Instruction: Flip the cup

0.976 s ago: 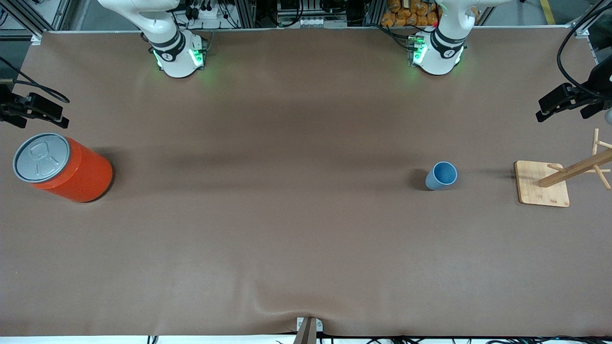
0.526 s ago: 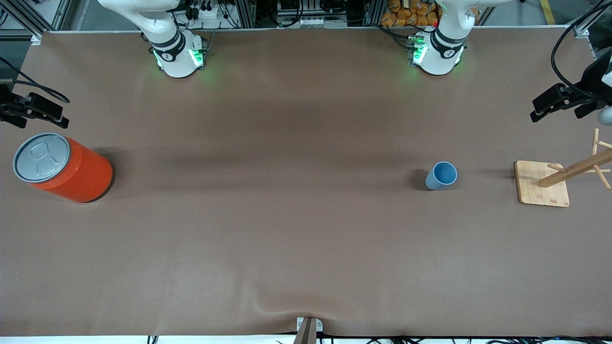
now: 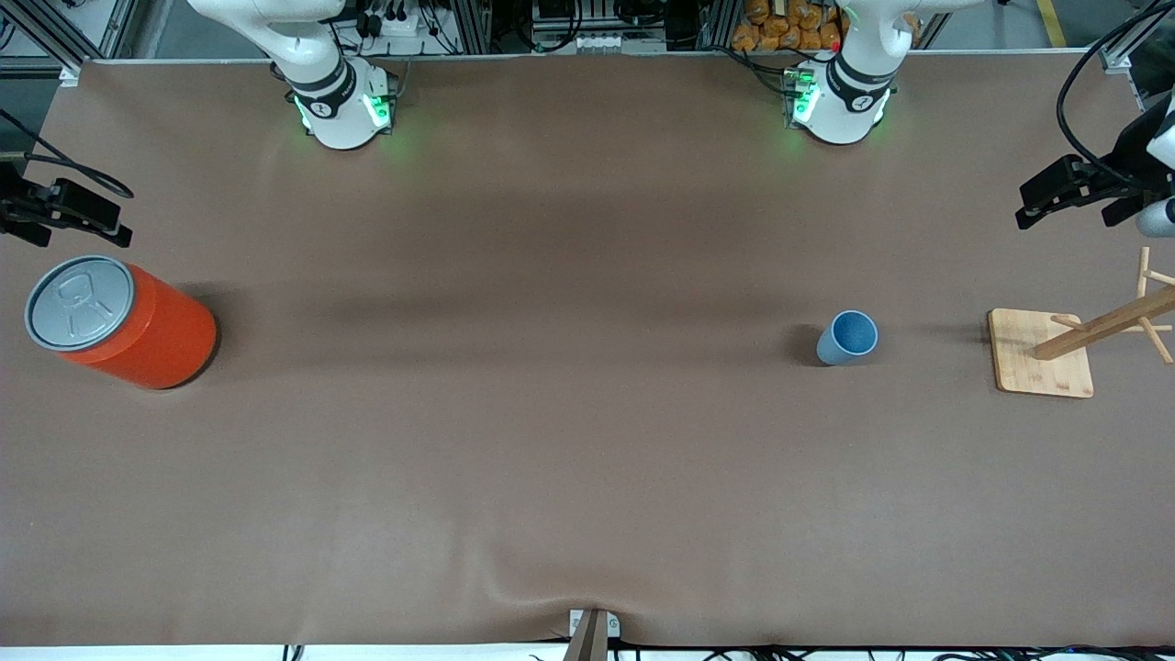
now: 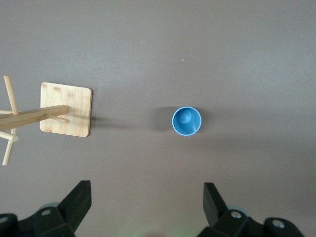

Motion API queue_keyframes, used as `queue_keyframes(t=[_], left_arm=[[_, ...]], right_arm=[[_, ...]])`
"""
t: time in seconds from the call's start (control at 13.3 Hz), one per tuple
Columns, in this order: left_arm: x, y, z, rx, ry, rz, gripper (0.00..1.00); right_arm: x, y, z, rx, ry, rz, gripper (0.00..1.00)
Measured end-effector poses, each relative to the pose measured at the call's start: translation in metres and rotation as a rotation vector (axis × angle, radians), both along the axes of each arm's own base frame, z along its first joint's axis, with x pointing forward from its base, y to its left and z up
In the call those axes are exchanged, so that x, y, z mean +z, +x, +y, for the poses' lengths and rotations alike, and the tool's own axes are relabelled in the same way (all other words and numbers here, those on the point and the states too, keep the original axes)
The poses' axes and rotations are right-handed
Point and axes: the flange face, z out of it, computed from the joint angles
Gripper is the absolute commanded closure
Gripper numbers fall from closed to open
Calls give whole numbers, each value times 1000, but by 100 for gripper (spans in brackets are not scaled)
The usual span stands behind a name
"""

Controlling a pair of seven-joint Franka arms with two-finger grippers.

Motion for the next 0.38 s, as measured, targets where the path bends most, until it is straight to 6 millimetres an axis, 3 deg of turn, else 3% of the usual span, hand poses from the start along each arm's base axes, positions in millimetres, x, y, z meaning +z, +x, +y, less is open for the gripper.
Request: queue_keyframes(t=[0.38], left_arm=[[-5,-1,0,0,1,30,0]], right_arm=[[0,0,0,0,0,0,0]])
